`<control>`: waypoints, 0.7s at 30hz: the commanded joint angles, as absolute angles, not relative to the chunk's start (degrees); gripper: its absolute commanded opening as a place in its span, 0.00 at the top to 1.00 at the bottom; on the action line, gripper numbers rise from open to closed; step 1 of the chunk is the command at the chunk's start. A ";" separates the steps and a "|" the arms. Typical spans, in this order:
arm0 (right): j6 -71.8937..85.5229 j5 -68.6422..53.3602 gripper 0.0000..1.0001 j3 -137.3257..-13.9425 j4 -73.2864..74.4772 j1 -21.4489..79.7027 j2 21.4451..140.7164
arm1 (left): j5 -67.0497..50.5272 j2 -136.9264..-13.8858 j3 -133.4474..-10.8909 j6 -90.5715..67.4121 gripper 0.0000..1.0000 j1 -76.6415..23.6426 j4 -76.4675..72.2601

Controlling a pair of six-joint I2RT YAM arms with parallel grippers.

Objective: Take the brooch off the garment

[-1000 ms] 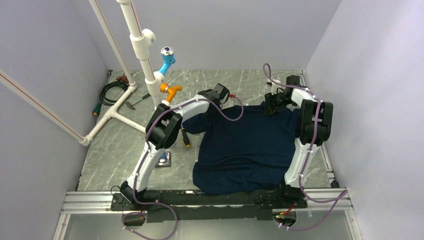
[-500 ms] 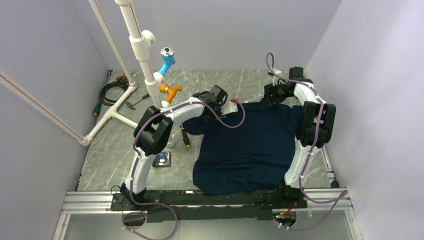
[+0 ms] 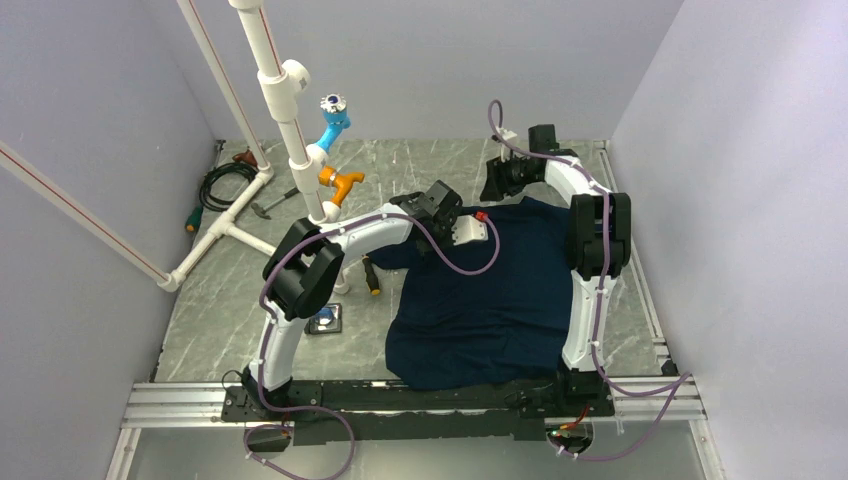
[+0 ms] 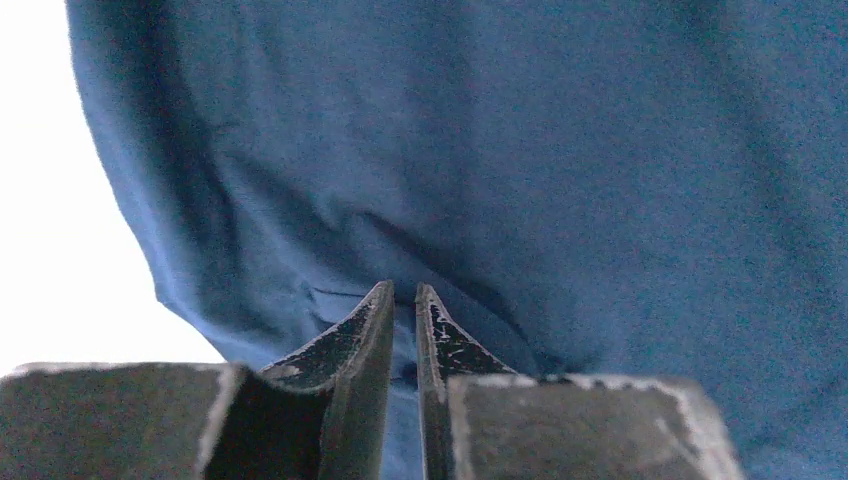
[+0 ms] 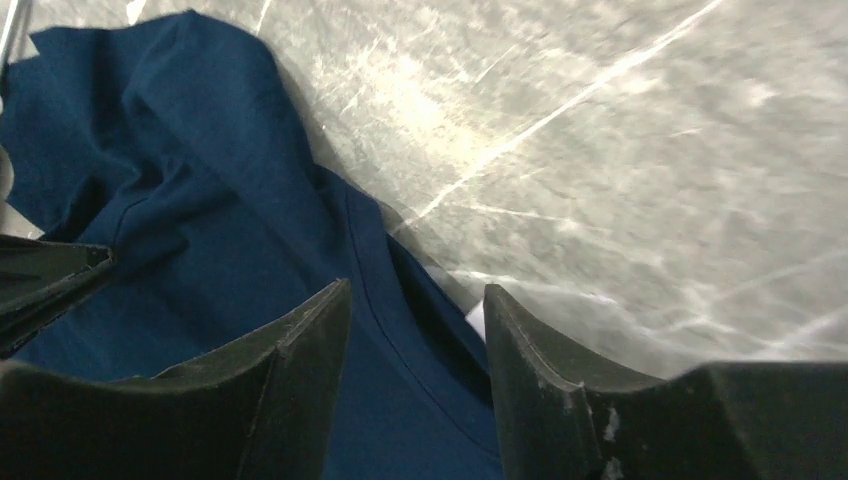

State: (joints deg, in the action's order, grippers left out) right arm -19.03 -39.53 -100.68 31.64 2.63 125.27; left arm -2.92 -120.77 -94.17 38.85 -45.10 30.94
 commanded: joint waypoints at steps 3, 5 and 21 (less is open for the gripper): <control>-18.98 -39.69 0.51 -102.07 32.14 6.08 127.06 | -8.35 -119.81 -89.67 40.71 0.86 -46.25 33.51; -19.83 -39.86 0.55 -100.31 32.65 7.06 126.69 | -8.58 -119.11 -88.17 40.86 0.87 -46.60 33.93; -17.11 -29.51 0.58 -103.81 35.10 9.92 132.98 | -15.82 -108.51 -86.02 35.45 0.51 -47.69 34.48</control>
State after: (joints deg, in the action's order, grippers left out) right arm -19.73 -35.53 -100.82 35.75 9.96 130.43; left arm -10.79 -114.45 -83.74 38.83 -46.98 32.62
